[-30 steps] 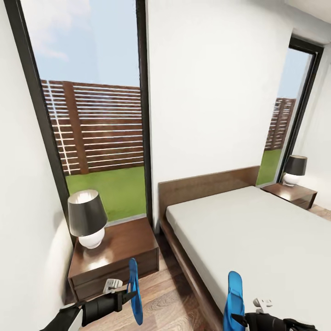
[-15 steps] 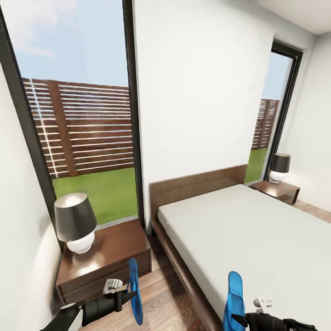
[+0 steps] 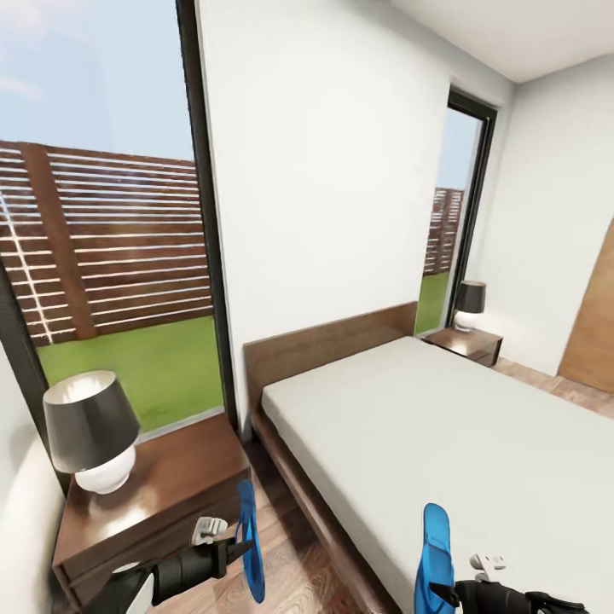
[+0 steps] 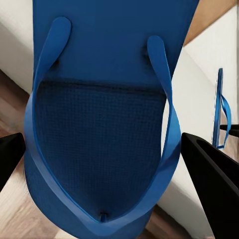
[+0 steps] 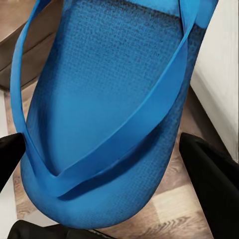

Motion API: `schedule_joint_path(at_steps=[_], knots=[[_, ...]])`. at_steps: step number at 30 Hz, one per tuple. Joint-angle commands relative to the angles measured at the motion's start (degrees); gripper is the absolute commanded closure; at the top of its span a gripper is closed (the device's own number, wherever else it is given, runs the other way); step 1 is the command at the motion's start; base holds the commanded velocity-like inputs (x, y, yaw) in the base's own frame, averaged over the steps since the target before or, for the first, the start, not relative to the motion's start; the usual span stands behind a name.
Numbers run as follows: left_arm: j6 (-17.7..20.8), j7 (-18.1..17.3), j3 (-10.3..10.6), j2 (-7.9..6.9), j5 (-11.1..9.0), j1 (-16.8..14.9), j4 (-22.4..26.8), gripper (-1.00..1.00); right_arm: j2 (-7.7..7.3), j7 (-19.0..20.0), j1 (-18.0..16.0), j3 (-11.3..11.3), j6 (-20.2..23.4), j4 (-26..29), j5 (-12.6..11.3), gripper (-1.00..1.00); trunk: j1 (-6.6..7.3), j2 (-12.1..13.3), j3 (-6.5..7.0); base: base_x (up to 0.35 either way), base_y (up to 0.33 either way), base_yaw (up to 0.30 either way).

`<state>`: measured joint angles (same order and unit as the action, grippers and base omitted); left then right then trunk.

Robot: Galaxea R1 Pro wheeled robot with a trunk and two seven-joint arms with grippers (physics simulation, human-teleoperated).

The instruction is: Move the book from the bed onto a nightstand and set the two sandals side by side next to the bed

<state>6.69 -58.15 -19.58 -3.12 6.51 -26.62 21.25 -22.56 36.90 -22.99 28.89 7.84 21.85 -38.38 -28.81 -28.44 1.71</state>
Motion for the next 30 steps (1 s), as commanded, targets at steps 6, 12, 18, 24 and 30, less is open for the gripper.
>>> schedule_joint_path(at_steps=[6, 12, 18, 24, 30], knots=[[0.6, -0.4, -0.5, 0.05, 0.5, 0.0, 0.1, 1.0, -0.03, 0.0, 0.0, 0.1, 0.5, 0.0, -0.7, 1.0, -0.02, 0.0, 0.12, 0.0, 0.0, -0.28], [0.7, -0.5, -0.6, -0.48, 0.4, 0.0, 0.1, 1.0, -0.03, -0.1, 0.0, 0.1, 0.5, -0.1, -0.7, 1.0, -0.02, 0.0, 0.25, 0.0, 0.0, -0.28], [0.7, -0.4, -0.5, -0.65, 0.4, 0.0, 0.1, 1.0, -0.03, -0.1, 0.0, 0.0, 0.5, -0.1, -0.7, 1.0, -0.02, 0.0, 0.37, 0.0, 0.0, -0.28], [0.7, -0.5, -0.5, -0.66, 0.4, 0.0, 0.1, 1.0, -0.03, -0.1, 0.0, 0.0, 0.5, -0.1, -0.7, 1.0, -0.02, 0.0, 0.41, 0.0, 0.0, -0.28], [0.7, -0.4, -0.5, -0.62, 0.4, 0.0, 0.1, 1.0, -0.03, -0.1, 0.0, 0.0, 0.5, -0.1, -0.7, 1.0, -0.02, 0.0, 0.41, 0.0, 0.0, -0.281]])
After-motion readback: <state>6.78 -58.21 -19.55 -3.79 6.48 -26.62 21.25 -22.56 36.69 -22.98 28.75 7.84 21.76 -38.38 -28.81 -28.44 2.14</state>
